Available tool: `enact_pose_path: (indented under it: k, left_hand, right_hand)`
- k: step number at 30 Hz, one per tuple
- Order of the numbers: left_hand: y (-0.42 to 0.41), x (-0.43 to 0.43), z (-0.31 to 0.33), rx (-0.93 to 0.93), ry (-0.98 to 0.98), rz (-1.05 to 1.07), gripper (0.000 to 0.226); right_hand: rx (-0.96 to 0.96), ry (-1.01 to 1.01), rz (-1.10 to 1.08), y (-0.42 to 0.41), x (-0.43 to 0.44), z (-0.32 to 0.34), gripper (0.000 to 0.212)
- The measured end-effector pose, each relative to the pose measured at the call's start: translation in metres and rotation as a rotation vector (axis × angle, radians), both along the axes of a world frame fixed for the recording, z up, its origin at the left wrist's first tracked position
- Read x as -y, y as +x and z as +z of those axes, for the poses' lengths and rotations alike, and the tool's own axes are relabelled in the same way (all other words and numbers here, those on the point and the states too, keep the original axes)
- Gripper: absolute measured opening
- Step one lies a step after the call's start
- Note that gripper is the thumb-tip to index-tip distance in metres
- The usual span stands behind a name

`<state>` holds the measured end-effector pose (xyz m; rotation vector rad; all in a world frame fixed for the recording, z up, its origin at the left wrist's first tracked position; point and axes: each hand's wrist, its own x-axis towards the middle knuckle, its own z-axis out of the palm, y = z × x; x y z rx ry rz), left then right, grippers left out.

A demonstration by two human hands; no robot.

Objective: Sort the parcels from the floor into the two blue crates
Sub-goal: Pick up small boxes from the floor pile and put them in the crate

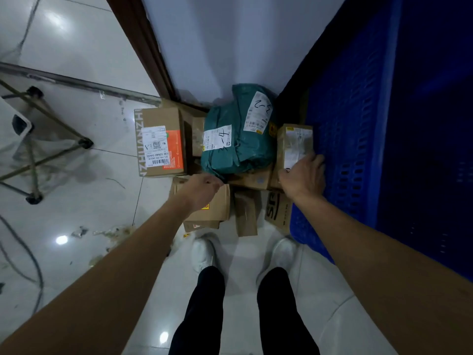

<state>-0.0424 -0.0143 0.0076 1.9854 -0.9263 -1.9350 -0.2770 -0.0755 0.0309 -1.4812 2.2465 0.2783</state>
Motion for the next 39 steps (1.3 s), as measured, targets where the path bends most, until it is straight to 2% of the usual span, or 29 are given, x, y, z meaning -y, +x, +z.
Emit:
enact_pose_path:
  k: [5,8,11,16,19,21,24,26,31,35,39]
  left_hand:
    - [0.01,0.006,-0.004,0.08,-0.01,0.016,0.023]
    - [0.02,0.006,-0.011,0.195,-0.029,-0.025,0.027]
    - [0.029,0.002,-0.025,0.317,-0.05,-0.05,0.029]
    - [0.053,-0.023,-0.071,0.51,-0.032,-0.016,0.032]
    - [0.067,-0.044,-0.1,0.557,0.067,0.035,0.049]
    - [0.071,-0.06,-0.114,0.513,0.141,0.029,0.052]
    - [0.071,-0.078,-0.119,0.332,0.168,0.055,0.036]
    - [0.068,-0.085,-0.114,0.269,0.169,0.086,0.033]
    - [0.068,-0.086,-0.079,0.295,0.139,0.132,0.039]
    - [0.065,-0.078,-0.022,0.316,0.067,0.162,0.039]
    - [0.063,-0.065,0.056,0.301,0.028,0.217,0.037]
  right_hand:
    - [-0.02,-0.143,0.294,0.014,-0.006,0.003,0.069]
    - [0.092,-0.203,0.413,0.029,-0.014,-0.006,0.057]
    - [0.215,-0.166,0.5,0.047,-0.028,-0.027,0.053]
    - [0.263,0.061,0.421,0.069,-0.055,-0.074,0.05]
    - [0.284,0.234,0.312,0.075,-0.067,-0.107,0.06]
    - [0.314,0.364,0.232,0.078,-0.076,-0.124,0.067]
    - [0.444,0.492,0.095,0.084,-0.086,-0.129,0.068]
    - [0.514,0.498,0.021,0.088,-0.091,-0.127,0.061]
    - [0.604,0.495,-0.107,0.095,-0.09,-0.09,0.062]
    - [0.633,0.443,-0.129,0.092,-0.078,-0.037,0.061]
    - [0.652,0.38,-0.093,0.089,-0.061,0.039,0.044]
